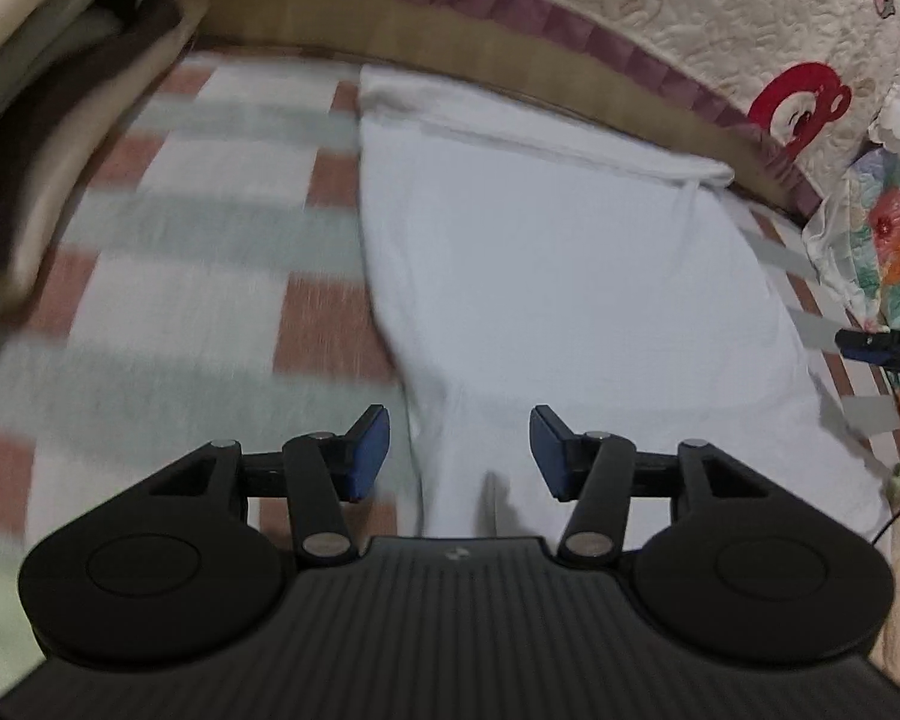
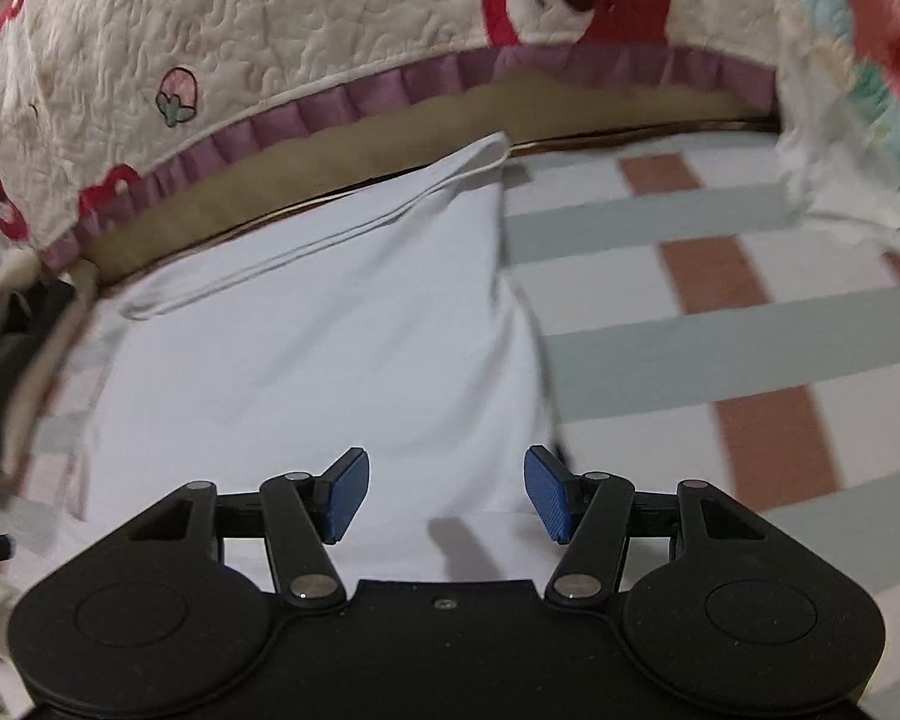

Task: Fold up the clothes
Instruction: 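Move both grippers toward the shirt collar edge near the headboard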

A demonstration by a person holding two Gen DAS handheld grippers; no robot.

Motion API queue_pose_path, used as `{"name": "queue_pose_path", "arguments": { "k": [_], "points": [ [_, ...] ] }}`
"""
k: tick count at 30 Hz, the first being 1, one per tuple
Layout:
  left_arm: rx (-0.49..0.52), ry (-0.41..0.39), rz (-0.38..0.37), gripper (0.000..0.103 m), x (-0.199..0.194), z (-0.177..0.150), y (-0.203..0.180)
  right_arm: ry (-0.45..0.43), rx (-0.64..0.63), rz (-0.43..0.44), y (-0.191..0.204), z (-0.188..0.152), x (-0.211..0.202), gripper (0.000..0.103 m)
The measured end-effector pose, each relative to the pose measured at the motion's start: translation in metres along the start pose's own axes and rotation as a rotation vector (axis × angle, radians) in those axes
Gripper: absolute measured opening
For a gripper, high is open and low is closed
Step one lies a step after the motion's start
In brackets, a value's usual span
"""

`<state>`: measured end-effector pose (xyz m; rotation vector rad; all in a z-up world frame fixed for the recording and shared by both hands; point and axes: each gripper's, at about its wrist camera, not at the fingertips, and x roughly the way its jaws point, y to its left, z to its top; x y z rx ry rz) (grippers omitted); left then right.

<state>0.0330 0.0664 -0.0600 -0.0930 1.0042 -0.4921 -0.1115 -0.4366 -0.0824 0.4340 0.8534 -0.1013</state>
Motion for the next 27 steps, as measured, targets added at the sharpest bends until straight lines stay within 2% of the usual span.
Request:
{"name": "queue_pose_path", "arguments": {
  "k": [2,3,4,6,9,11,14,17,18,21,27],
  "points": [
    [0.049,-0.036,0.011,0.051,0.009,0.022,0.001,-0.009,-0.01,0.029,0.007,0.012,0.01,0.06],
    [0.053,-0.06,0.02,0.051,0.016,0.036,0.006,-0.018,-0.003,0.044,0.009,0.023,0.016,0.049],
    [0.058,-0.084,0.028,0.051,0.022,0.05,0.011,-0.027,0.004,0.059,0.01,0.033,0.023,0.03],
    [0.032,-0.099,0.002,0.051,0.04,0.076,0.023,-0.045,0.018,0.089,0.014,0.055,0.035,0.015],
    [-0.02,-0.106,0.006,0.051,0.079,0.115,0.04,-0.072,0.039,0.134,0.019,0.087,0.054,0.016],
    [-0.043,-0.113,0.02,0.051,0.105,0.139,0.048,-0.097,0.089,0.14,0.015,0.111,0.068,0.021],
    [-0.002,-0.223,0.159,0.051,0.134,0.158,0.048,-0.096,0.145,0.105,0.001,0.144,0.097,0.028],
    [-0.112,-0.285,0.146,0.051,0.148,0.166,0.061,-0.087,0.205,0.072,-0.016,0.162,0.124,0.028],
    [-0.129,-0.274,0.136,0.051,0.153,0.167,0.065,-0.084,0.236,0.071,-0.023,0.167,0.132,0.03],
    [-0.177,-0.243,0.111,0.051,0.167,0.172,0.073,-0.1,0.376,0.1,-0.046,0.175,0.154,0.048],
    [-0.256,-0.215,0.078,0.056,0.189,0.183,0.08,-0.137,0.492,0.11,-0.063,0.188,0.188,0.05]
  ]
}}
